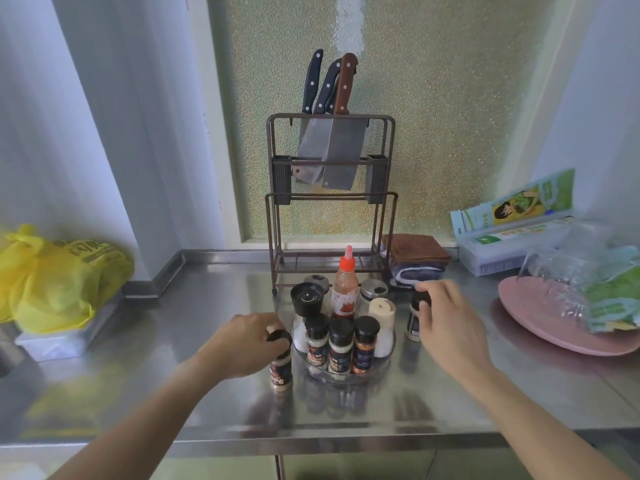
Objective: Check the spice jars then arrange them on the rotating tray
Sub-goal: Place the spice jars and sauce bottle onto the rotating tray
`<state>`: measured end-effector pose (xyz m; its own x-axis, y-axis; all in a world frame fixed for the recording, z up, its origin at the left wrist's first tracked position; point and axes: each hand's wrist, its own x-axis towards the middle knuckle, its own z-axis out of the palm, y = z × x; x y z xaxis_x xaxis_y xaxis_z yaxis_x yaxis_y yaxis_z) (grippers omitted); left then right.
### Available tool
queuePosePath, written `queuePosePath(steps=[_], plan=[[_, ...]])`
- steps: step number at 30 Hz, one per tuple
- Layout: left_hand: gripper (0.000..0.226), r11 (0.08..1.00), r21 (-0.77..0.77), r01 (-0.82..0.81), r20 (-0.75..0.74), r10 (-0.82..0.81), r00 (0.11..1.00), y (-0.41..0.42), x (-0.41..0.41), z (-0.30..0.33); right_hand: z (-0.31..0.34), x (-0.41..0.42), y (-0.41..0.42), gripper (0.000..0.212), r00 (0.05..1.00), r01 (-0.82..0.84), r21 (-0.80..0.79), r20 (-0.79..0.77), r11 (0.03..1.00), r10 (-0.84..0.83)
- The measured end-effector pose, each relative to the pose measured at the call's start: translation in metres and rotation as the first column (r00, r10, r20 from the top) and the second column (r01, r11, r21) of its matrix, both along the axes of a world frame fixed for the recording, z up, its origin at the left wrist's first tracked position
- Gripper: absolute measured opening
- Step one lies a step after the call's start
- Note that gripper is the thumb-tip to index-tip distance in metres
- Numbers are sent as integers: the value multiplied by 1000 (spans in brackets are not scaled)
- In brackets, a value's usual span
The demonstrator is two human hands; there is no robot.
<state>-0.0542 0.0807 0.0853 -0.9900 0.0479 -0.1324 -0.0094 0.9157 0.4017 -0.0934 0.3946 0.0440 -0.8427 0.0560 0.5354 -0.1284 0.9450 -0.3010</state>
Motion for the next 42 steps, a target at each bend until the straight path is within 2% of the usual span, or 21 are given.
queuePosePath(steps=[3, 6, 9, 15, 18, 22, 25, 29, 37, 42], plan=[[26, 999, 34, 37, -19, -36, 999, 3, 0, -1, -12, -22, 18, 40, 977, 2, 94, 213, 996, -22], [30, 995, -58, 82, -96, -87, 992, 6, -1, -6, -19, -32, 22, 48, 945, -36, 69, 326, 997, 11], [29, 990, -103, 99, -175, -116, 978, 6, -2, -12, -21, -37, 23, 42, 962, -8, 15, 275, 1000, 4], [28, 986, -122, 116, -207, -140, 968, 2, 4, -15, -14, -29, 20, 30, 973, 18, -17, 230, 1000, -14], [28, 992, -113, 59, -306, -92, 948, -8, 8, 6, 8, -18, 20, 30, 997, 38, -95, 77, 995, -31], [31, 998, 31, 50, -487, -29, 873, -7, 11, 68, 72, 3, 6, 31, 979, -89, -133, -196, 987, 62], [36, 982, 156, 111, -573, -2, 820, 17, -1, 100, 108, 10, -20, 31, 969, -213, -266, -184, 940, 167], [42, 974, 136, 179, -537, -79, 840, 55, -35, 95, 110, 4, -50, 30, 959, -279, -353, -59, 893, 276], [34, 980, -25, 199, -411, -191, 891, 79, -68, 50, 79, -17, -63, 30, 950, -247, -234, 134, 940, 283], [40, 970, -146, 196, -330, -234, 914, 81, -73, 25, 69, -25, -68, 32, 929, -251, -152, 241, 956, 282]])
